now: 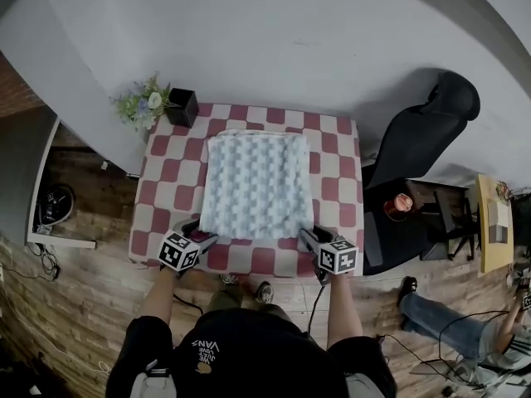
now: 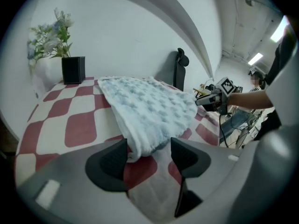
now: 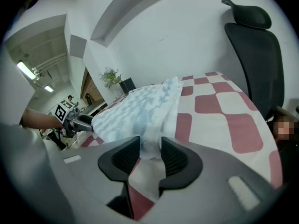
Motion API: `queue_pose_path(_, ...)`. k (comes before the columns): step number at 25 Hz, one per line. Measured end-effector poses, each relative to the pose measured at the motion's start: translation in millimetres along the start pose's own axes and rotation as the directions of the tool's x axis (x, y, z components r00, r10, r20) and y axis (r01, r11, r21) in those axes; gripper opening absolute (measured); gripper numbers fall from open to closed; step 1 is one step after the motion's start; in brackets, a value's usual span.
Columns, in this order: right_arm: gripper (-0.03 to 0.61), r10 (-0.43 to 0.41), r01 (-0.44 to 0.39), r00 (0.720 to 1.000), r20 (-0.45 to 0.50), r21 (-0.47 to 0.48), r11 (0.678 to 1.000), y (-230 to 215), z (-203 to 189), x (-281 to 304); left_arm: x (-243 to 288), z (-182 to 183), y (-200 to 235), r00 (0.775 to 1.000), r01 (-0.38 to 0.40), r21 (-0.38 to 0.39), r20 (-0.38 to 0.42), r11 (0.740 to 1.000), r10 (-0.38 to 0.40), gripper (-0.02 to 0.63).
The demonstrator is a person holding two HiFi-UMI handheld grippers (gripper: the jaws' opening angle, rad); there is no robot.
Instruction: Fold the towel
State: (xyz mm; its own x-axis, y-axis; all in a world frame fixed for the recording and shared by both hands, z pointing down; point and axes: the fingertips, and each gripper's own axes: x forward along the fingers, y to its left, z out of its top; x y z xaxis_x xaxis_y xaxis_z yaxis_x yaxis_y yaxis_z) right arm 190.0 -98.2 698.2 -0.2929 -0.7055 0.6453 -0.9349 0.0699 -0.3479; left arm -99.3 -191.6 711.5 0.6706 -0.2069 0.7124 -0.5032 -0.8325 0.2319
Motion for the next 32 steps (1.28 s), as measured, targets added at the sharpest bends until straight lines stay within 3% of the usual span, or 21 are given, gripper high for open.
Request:
queue_pose_path(3, 0.051, 0.018, -0.018, 1.000, 0.007, -0.037, 0.999, 1, 0, -2, 3, -4, 3, 0.998, -0.063, 0.004, 0.007, 0.998, 0.063, 0.275)
queue_pose_path(5, 0.038, 0.038, -0.037, 0.999, 0.018, -0.045, 0.998, 3, 2, -2, 2, -3, 3, 0.996, -0.084, 0.000, 0.019, 0.996, 0.084, 0.232)
queue_pose_path(7, 0.032, 0.056, -0.054, 0.998, 0.029, -0.051, 0.997, 5, 4, -3, -1, -2, 3, 0.995, -0.098, -0.007, 0.032, 0.995, 0.099, 0.137)
queue_pose_path(9, 0.028, 0.072, -0.070, 0.997, 0.039, -0.051, 0.996, 6, 5, -7, -4, 2, 2, 0.993, -0.105, -0.015, 0.047, 0.994, 0.106, 0.099)
queue_pose_path(20, 0.023, 0.178, -0.175, 0.978, 0.111, -0.037, 0.984, 17, 14, -51, -51, 14, -30, 0.990, -0.053, -0.040, 0.126, 0.998, 0.057, 0.043)
queue_pose_path(26, 0.023, 0.256, -0.251, 0.962, 0.089, -0.069, 0.966, 35, 1, -96, -89, 4, -67, 0.992, -0.002, -0.037, 0.124, 0.999, 0.007, 0.040)
queue_pose_path(32, 0.023, 0.300, -0.291, 0.949, 0.101, -0.095, 0.952, 53, -14, -138, -123, -13, -105, 0.989, -0.030, -0.037, 0.144, 0.999, 0.035, 0.037)
